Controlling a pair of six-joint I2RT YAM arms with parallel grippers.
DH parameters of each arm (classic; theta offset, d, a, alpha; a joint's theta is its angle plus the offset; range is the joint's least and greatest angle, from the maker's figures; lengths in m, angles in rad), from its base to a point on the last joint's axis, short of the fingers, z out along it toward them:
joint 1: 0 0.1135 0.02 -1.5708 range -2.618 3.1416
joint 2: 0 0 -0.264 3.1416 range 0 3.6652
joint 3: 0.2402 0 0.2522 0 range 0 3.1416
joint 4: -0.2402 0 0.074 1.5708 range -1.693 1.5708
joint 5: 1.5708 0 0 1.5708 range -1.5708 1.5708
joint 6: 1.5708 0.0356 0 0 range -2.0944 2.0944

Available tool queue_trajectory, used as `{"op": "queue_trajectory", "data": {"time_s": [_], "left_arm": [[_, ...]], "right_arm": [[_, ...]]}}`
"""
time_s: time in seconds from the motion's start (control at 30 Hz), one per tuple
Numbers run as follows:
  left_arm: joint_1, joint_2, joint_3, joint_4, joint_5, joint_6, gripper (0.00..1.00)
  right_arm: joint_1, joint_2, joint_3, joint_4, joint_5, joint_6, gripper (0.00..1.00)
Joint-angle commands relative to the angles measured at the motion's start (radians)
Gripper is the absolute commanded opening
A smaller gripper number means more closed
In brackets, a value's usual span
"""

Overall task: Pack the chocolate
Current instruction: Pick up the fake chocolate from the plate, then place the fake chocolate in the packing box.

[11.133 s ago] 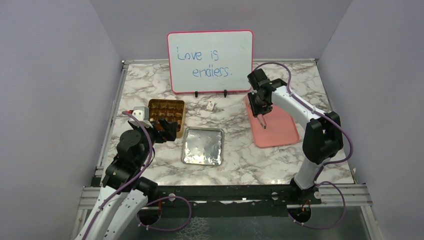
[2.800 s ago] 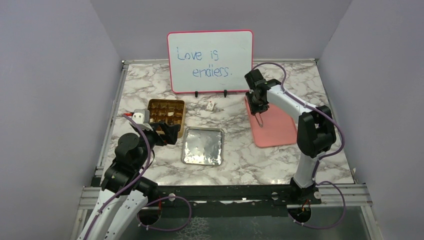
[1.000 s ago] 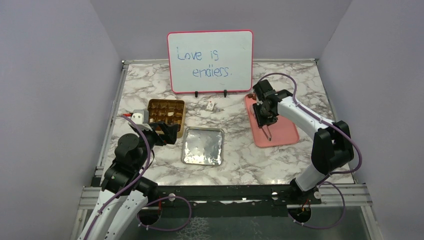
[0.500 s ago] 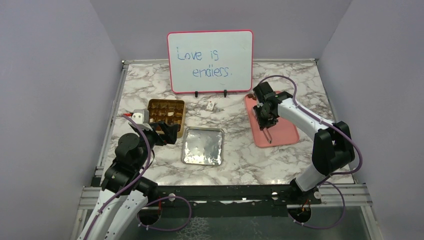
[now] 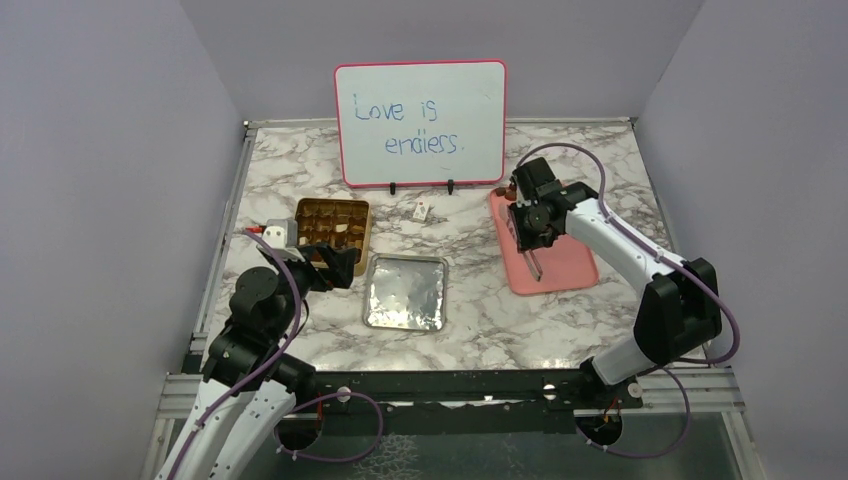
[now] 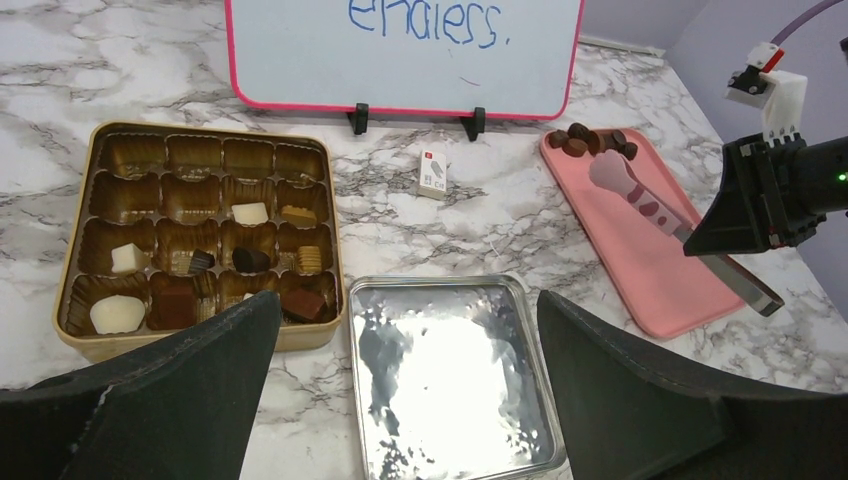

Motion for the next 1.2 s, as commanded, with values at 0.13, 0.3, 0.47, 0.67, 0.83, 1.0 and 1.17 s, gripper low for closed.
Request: {"op": "queue_trajectory", "data": {"time_s": [0.13, 0.3, 0.47, 0.67, 0.83, 1.0, 1.17], "left_arm": [[-0.001, -0.046, 0.005, 0.021, -0.048, 0.004, 0.99], [0.001, -0.083, 0.006, 0.022, -0.087, -0.001, 0.99], [0.008, -0.142, 0.008, 0.023, -0.14, -0.01, 0.99], [0.009, -0.187, 0.026, -0.005, -0.226, -0.025, 0.99], [0.01, -0.205, 0.048, -0.035, -0.294, -0.046, 0.99], [0.011, -0.218, 0.052, -0.042, -0.303, -0.049, 0.99], [0.011, -0.226, 0.062, -0.053, -0.311, -0.055, 0.99]], "right_arm": [[0.055, -0.058, 0.067, 0.075, -0.098, 0.034, 0.21], [0.159, -0.053, 0.1, 0.146, -0.148, 0.068, 0.21], [0.273, 0.017, 0.16, 0.191, -0.145, 0.1, 0.22], [0.396, 0.098, 0.213, 0.302, -0.159, 0.147, 0.22], [0.475, 0.234, 0.363, 0.302, -0.146, 0.152, 0.23], [0.545, 0.403, 0.569, 0.257, -0.134, 0.135, 0.24], [0.581, 0.552, 0.765, 0.204, -0.118, 0.13, 0.25]]}}
